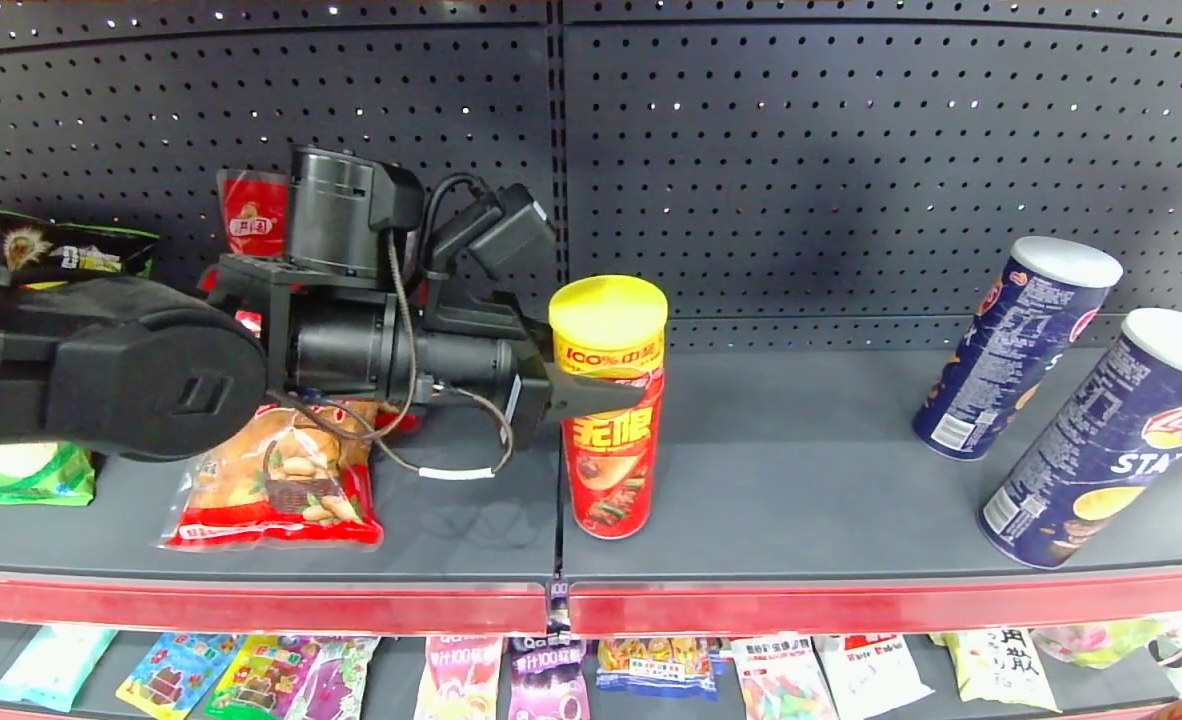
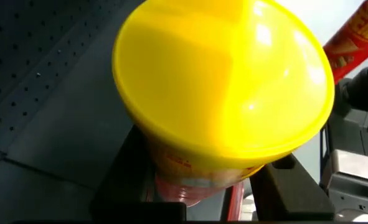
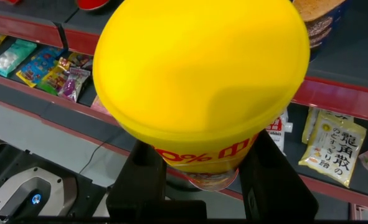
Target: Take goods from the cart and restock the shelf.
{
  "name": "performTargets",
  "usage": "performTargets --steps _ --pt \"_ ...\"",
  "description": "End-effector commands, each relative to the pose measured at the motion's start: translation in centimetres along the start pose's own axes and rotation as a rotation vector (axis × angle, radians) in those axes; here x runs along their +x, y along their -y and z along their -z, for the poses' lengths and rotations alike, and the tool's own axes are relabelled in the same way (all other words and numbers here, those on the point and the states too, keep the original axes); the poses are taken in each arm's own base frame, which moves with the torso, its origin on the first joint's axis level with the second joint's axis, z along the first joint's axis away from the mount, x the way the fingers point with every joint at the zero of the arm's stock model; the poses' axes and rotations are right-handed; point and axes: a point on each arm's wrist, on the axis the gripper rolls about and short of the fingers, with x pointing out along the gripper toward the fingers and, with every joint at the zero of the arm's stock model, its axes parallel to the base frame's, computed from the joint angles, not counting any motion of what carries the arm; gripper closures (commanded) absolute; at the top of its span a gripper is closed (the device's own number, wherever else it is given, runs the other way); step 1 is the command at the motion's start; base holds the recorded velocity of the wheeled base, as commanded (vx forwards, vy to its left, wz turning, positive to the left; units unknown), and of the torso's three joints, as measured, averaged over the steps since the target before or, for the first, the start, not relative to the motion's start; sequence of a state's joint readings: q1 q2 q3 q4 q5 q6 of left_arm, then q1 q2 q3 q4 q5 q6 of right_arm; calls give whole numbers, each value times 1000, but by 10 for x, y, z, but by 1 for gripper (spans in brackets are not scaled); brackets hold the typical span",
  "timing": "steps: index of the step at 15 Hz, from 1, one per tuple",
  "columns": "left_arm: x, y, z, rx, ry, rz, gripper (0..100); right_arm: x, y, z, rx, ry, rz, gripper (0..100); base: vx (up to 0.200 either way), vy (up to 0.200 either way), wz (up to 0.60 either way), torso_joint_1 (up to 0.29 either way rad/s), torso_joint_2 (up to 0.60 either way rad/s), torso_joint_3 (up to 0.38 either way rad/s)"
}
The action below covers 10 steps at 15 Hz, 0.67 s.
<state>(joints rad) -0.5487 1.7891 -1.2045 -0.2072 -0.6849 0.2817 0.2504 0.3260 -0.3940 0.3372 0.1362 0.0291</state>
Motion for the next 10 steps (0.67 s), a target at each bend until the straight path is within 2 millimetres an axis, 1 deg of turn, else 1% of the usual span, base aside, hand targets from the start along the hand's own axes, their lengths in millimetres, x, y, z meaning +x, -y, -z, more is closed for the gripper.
performTargets --steps 1,3,10 --pt "-1 5 1 -1 -4 8 100 0 0 0 0 1 0 100 0 0 0 0 0 0" --pt "3 11 4 -5 -15 31 100 0 0 0 0 2 0 100 0 0 0 0 0 0" --pt "5 14 9 -8 -30 41 100 0 0 0 0 -2 0 100 0 0 0 0 0 0"
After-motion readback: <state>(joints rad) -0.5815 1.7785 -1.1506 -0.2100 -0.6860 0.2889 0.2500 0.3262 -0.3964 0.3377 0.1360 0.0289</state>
